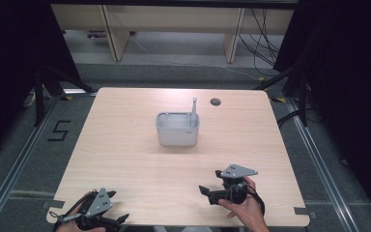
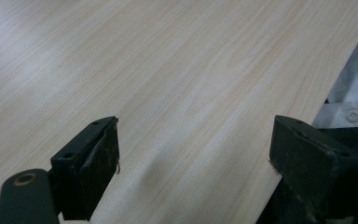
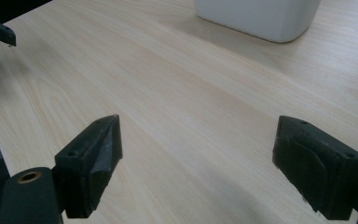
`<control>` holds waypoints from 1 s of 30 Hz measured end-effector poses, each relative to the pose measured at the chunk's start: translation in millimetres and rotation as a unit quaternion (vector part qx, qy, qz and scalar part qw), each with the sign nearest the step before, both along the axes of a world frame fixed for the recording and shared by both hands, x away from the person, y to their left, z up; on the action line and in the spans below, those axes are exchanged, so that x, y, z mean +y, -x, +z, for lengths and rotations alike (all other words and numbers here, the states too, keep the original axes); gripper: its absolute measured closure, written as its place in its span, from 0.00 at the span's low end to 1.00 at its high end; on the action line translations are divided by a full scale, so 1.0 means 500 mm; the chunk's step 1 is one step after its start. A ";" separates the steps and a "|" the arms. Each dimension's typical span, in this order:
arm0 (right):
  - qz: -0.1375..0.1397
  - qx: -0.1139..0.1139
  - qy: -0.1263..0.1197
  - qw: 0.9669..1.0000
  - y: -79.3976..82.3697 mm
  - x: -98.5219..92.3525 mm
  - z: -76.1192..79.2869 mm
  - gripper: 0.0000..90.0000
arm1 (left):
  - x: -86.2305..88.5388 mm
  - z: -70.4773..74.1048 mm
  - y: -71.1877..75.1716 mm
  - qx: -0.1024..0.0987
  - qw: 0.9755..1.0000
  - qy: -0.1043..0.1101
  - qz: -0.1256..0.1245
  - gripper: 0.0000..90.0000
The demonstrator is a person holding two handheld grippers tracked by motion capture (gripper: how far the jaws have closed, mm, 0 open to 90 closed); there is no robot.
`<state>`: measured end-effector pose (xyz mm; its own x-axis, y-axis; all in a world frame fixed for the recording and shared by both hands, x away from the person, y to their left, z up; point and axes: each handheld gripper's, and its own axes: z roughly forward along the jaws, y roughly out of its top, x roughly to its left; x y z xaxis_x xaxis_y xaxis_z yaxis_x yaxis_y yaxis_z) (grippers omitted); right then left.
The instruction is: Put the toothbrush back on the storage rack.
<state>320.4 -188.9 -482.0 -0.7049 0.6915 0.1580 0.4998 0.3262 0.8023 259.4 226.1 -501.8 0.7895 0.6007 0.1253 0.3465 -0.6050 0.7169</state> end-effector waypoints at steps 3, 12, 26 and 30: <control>-0.004 0.014 -0.009 1.000 0.008 0.002 -0.002 0.18 | 0.000 0.001 0.000 -0.001 1.000 0.000 0.000 0.17; -0.004 0.014 -0.005 1.000 0.021 -0.003 -0.008 0.18 | 0.000 0.001 0.000 -0.001 1.000 -0.002 -0.002 0.17; -0.003 0.020 0.014 1.000 0.043 -0.008 -0.018 0.18 | -0.001 0.000 0.000 -0.001 1.000 -0.001 -0.001 0.17; 0.001 0.017 0.026 1.000 0.047 -0.010 -0.021 0.18 | -0.001 0.000 0.000 0.000 1.000 0.002 0.003 0.17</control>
